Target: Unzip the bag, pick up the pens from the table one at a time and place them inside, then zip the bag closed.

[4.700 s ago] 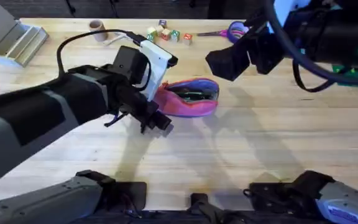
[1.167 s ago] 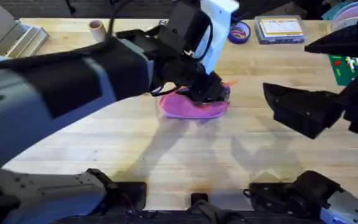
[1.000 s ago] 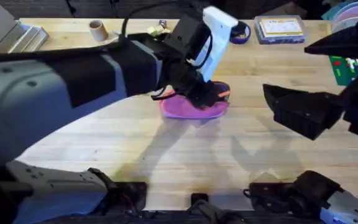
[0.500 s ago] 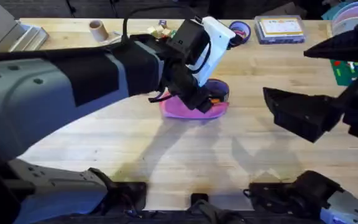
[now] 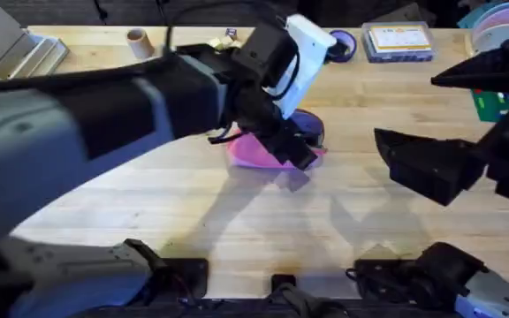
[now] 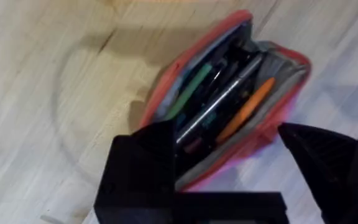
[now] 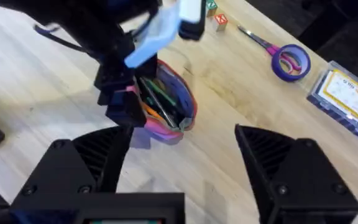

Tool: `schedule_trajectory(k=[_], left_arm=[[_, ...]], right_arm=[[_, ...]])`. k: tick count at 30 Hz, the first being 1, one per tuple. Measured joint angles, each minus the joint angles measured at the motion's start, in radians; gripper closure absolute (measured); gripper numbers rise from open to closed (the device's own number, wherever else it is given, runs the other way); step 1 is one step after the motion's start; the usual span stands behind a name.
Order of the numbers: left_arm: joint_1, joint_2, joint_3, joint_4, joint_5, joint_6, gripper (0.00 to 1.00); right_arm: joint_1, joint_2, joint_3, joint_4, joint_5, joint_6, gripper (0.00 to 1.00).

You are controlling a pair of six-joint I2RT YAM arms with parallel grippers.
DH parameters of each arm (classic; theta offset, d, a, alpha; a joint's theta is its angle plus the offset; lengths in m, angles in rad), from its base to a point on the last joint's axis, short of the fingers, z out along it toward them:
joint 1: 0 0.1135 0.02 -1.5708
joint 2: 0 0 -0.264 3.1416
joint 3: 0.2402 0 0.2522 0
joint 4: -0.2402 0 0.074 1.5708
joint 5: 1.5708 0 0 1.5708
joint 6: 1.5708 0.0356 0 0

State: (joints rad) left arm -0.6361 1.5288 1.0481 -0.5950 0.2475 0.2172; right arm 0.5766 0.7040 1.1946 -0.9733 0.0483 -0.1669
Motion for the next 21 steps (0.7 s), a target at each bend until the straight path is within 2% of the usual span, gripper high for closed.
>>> schedule_trajectory(k=[6,8,10,14,21], left_arm=[[0.000,-0.162,0.004,-0.012,0.003,0.000,0.006],[0.009,-0.268,0.019,-0.067,0.003,0.000,0.006],[0.023,-0.306,0.021,-0.108,0.003,0.000,0.006],[0.070,-0.370,0.021,-0.196,0.003,0.018,0.007],[0.187,-0.477,0.021,-0.308,0.023,0.119,0.007]], right_arm=[[0.000,0.000,0.000,0.000,0.000,0.000,0.003],[0.000,0.000,0.000,0.000,0.000,0.000,0.003],[0.000,0.000,0.000,0.000,0.000,0.000,0.003],[0.000,0.000,0.000,0.000,0.000,0.000,0.003],[0.000,0.000,0.000,0.000,0.000,0.000,0.003]])
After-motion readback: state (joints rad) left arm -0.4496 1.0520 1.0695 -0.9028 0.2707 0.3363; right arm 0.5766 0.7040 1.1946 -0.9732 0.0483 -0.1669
